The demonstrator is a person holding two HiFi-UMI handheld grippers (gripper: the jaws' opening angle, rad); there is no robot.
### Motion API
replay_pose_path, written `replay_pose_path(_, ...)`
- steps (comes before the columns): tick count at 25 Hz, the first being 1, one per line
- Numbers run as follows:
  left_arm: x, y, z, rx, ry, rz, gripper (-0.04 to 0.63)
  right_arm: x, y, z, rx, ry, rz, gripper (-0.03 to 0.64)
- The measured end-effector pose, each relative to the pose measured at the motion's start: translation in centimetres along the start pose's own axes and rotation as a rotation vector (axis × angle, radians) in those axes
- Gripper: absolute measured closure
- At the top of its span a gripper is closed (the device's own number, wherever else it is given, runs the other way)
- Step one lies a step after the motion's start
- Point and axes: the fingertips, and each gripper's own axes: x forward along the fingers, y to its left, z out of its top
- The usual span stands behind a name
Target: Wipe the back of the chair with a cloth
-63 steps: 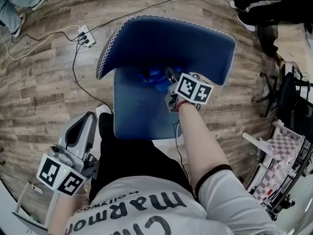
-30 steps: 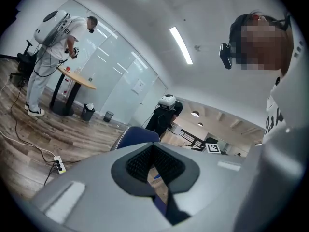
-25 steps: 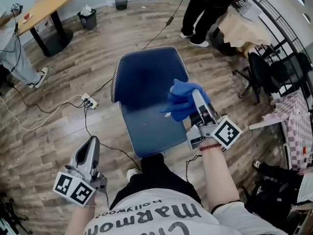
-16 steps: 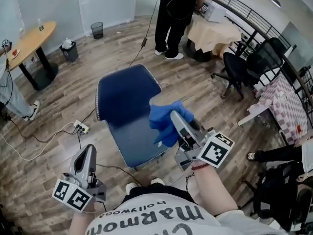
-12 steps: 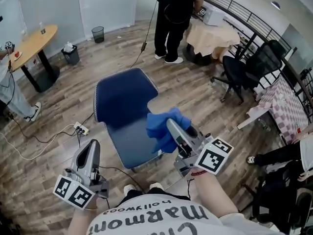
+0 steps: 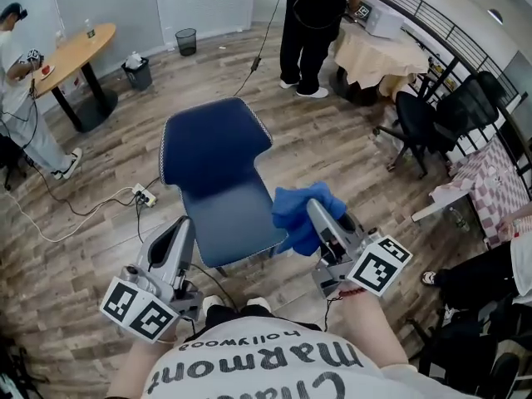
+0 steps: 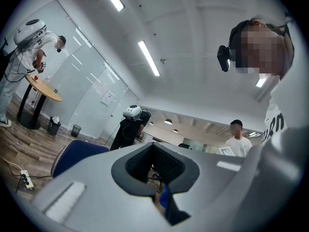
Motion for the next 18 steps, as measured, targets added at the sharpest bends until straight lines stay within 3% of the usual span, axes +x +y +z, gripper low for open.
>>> replay_pose_path(8,-0.5,1.3,0.1,0.012,0.011,0.05,0.588,-1.0,-2.4,0.1,0.0,-0.023,-0.079,0.562)
replay_pose_path(18,-0.1,2.4,0.3,0.012,0.019,0.038,0.588,-0.2,-2.2,-0.3,-0.003,-0.02,-0.081,0.563)
